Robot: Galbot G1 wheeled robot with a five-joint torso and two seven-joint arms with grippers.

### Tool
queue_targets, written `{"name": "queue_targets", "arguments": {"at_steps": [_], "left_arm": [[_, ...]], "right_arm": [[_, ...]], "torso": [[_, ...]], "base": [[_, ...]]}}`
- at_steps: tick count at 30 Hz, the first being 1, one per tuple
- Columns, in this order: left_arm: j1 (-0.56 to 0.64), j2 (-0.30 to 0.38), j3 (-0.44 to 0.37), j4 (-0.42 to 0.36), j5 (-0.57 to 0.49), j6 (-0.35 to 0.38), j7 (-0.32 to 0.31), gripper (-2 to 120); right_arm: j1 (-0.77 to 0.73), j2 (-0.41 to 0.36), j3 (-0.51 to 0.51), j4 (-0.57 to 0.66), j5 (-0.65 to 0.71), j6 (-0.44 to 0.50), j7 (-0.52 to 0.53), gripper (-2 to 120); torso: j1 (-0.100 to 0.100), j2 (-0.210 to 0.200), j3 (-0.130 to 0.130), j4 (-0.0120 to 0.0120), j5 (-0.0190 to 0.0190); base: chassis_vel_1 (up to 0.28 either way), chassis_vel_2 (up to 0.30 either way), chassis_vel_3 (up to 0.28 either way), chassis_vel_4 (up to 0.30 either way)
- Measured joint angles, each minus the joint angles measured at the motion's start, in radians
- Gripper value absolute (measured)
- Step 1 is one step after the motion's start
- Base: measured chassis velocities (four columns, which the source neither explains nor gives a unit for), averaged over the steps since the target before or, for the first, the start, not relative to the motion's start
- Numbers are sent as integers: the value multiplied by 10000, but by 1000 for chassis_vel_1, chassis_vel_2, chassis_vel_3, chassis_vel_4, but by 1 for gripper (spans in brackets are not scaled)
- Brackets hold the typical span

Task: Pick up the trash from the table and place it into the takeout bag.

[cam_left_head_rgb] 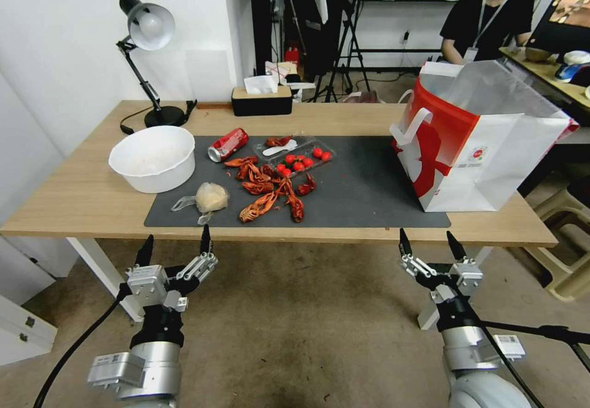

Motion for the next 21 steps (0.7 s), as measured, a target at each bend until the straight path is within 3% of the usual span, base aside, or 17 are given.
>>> {"name": "queue_targets", "arguments": {"at_steps": [12, 21], "left_arm": [[-350, 56, 41, 239, -47, 47, 13, 100], [-980, 639, 12, 867, -715, -194, 27, 100]], "right_arm": [[-152, 22, -31, -97, -14, 87, -44, 100], [-231, 93, -36, -181, -14, 188, -107, 100]], "torso": [[0, 0, 0, 1, 0], [0, 0, 0, 0, -2]], "base": [[0, 0, 0, 0], [0, 0, 0, 0]]}}
